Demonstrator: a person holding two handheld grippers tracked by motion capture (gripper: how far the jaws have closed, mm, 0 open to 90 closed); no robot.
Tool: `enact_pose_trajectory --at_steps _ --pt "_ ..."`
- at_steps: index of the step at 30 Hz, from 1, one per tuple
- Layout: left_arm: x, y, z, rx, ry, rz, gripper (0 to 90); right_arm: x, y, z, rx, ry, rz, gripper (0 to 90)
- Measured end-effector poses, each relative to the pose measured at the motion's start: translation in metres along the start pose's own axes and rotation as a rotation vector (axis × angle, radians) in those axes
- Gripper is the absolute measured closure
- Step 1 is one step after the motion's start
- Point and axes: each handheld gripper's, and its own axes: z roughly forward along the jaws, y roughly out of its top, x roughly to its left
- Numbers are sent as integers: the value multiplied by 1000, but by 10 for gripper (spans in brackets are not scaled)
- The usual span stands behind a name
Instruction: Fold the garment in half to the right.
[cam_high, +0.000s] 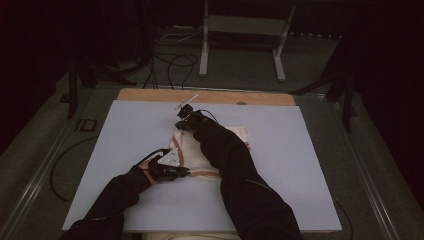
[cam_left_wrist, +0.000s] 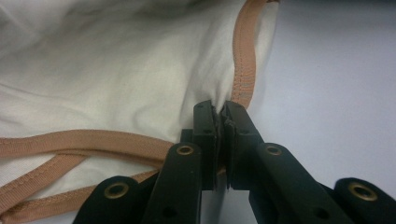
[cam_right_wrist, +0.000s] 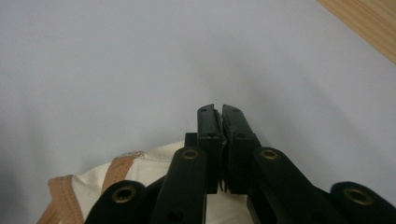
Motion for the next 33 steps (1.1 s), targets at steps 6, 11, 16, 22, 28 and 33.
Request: enact_pose_trajectory --at_steps 6,11,16,22,28,33 --pt "0 1 -2 -1 0 5 858 -1 2 -10 -16 -5 -6 881" --pt "-1 2 -3 12 3 14 858 -3 1 -17 -32 -9 1 881" --pt "0 5 -4 17 2 24 857 -6 1 -24 -33 -17 10 880" --pt "1 12 -6 22 6 43 857 -10 -1 -31 -48 -21 11 880" --pt "1 21 -7 37 5 75 857 -13 -2 -38 -61 -31 22 880" --pt "1 28 -9 64 3 104 857 -14 -3 -45 -65 -39 23 880"
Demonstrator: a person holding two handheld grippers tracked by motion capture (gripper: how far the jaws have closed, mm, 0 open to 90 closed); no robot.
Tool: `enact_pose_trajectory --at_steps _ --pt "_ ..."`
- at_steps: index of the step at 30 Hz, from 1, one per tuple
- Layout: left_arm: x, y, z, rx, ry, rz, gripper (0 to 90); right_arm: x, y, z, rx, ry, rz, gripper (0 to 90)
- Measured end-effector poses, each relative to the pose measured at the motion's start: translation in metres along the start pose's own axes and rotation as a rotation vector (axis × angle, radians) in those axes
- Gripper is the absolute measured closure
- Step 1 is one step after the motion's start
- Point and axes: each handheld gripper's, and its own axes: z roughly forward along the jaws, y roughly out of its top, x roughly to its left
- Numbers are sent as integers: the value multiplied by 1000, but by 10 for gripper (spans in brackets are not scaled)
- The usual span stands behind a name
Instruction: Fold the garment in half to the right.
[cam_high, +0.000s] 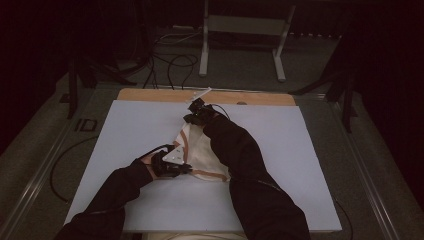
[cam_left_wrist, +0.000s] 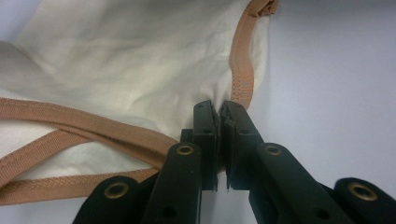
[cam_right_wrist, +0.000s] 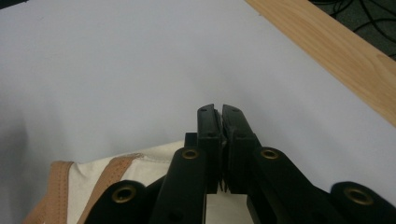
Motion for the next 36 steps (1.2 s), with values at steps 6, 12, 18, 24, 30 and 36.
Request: enact_pose_trajectory --at_steps 6,12,18,24,30,36 --pt "1 9 -3 7 1 21 857 -4 -2 -10 -18 -14 10 880" --pt "0 20 -3 12 -1 52 857 -8 -4 -21 -33 -29 23 880" --pt "1 33 -2 16 -4 81 857 -16 -10 -33 -45 -47 47 880" --pt "2 49 2 28 -13 106 857 -25 -17 -48 -63 -71 58 880" --pt "3 59 9 37 -26 126 856 -30 -24 -57 -73 -83 74 880" --pt "4 67 15 48 -36 136 857 -36 -31 -65 -80 -90 93 880"
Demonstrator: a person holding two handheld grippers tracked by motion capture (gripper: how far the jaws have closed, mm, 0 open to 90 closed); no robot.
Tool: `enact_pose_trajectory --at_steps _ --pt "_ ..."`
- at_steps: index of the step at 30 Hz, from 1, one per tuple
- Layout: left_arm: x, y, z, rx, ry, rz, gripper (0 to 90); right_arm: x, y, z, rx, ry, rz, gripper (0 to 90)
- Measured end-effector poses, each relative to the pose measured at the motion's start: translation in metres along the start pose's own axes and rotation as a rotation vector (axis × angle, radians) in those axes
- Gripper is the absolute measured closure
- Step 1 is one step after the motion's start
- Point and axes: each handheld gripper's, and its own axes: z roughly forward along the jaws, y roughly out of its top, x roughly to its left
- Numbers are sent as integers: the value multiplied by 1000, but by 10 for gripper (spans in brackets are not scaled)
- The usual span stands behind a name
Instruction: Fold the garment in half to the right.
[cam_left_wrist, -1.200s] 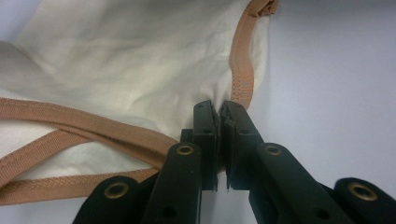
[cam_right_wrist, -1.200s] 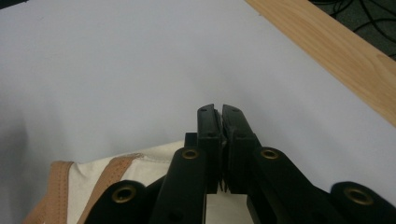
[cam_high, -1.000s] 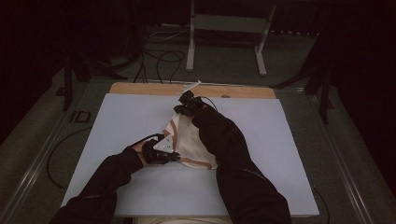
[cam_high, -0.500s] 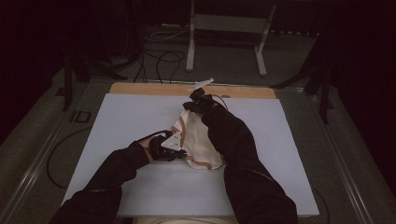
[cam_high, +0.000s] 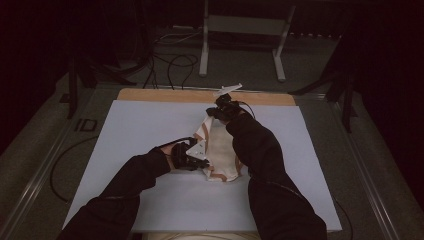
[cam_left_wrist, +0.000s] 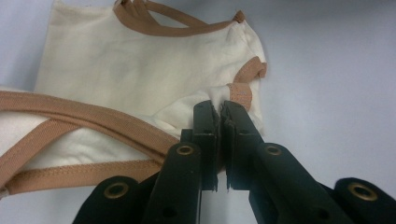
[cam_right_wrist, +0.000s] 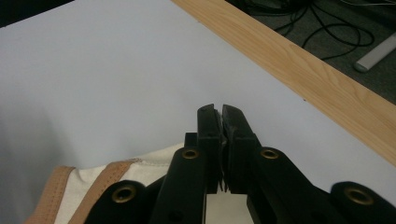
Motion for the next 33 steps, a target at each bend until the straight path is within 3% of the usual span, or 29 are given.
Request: enact_pose_trajectory --at_steps 18,33 --pt "2 24 9 20 -27 41 857 -17 -13 -21 -20 -19 27 880" --pt "6 51 30 44 -61 65 857 -32 -26 -36 -48 -34 63 879"
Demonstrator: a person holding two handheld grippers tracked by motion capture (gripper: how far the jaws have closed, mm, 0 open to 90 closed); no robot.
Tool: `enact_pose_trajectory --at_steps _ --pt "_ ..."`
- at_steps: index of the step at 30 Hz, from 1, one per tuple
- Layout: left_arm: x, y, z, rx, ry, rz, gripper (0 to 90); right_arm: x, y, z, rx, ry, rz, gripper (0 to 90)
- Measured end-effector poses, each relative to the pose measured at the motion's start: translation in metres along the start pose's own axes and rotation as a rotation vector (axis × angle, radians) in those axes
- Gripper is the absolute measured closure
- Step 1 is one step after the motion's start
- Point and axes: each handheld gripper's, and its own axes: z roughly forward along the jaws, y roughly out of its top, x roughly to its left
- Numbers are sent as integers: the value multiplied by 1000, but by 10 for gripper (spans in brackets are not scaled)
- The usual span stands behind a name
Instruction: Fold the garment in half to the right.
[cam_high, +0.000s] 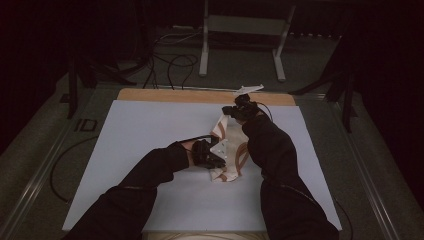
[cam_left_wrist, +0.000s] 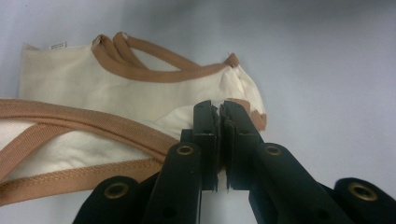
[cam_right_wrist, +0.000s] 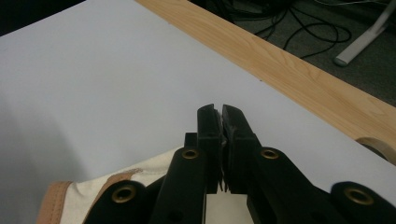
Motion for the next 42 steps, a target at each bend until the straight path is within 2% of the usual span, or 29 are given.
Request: enact_pose_trajectory --at_steps 16,35,37,42 --pt "3 16 25 24 -45 0 856 -16 -20 -6 -2 -4 35 878" --pt "7 25 55 28 -95 -49 842 -41 -59 -2 24 -11 107 870" --pt "6 26 57 18 -94 -54 827 -44 -63 -2 25 -12 119 852" --pt "2 29 57 -4 -77 -58 650 -49 -68 -2 46 -26 142 695"
